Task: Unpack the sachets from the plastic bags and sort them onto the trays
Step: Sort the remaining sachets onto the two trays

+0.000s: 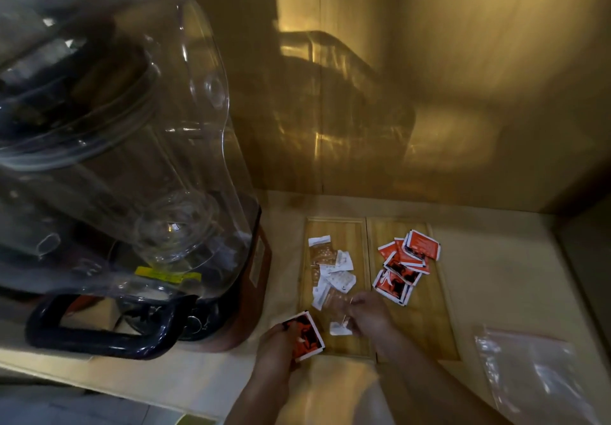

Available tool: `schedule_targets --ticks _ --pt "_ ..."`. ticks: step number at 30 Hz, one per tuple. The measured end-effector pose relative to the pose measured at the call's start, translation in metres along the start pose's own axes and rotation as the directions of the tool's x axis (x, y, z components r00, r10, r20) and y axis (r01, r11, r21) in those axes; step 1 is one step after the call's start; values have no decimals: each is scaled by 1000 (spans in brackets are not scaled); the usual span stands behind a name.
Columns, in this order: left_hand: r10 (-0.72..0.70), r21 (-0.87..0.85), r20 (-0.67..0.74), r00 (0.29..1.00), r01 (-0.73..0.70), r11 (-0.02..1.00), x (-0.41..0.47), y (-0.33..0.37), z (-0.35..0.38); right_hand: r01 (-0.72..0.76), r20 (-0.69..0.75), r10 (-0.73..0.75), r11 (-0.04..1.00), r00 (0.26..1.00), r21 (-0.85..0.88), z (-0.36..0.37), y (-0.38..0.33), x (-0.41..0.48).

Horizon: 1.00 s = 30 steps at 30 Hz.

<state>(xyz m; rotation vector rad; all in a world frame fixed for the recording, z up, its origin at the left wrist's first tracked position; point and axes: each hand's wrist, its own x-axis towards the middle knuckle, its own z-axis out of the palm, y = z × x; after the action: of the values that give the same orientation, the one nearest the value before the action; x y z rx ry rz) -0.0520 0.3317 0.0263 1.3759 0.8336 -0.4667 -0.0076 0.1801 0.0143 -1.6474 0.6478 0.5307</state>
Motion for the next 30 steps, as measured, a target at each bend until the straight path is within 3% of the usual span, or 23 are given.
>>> schedule_targets --ticks 4,9,12,17,22,26,30 --pt "-2 -22 90 996 3 1000 1 5 8 123 -164 -147 981 975 -148 -7 9 1" --pt "76 132 129 989 -93 987 -4 12 49 160 -251 -129 981 959 106 -48 14 -1" --pt "141 218 208 968 -186 958 -3 16 86 187 -343 -154 980 927 66 -82 24 -7" --pt "144 238 284 948 -215 947 12 8 140 218 -430 -185 975 884 29 -128 52 -23" --pt "244 465 265 933 -346 815 30 -10 157 191 -521 -95 972 848 135 -157 80 -39" --pt "327 704 292 898 -434 562 31 -14 160 219 -559 -70 954 826 205 -173 91 -53" --pt "458 697 268 847 -499 515 13 -11 166 214 -647 -67 965 760 152 -192 96 -63"
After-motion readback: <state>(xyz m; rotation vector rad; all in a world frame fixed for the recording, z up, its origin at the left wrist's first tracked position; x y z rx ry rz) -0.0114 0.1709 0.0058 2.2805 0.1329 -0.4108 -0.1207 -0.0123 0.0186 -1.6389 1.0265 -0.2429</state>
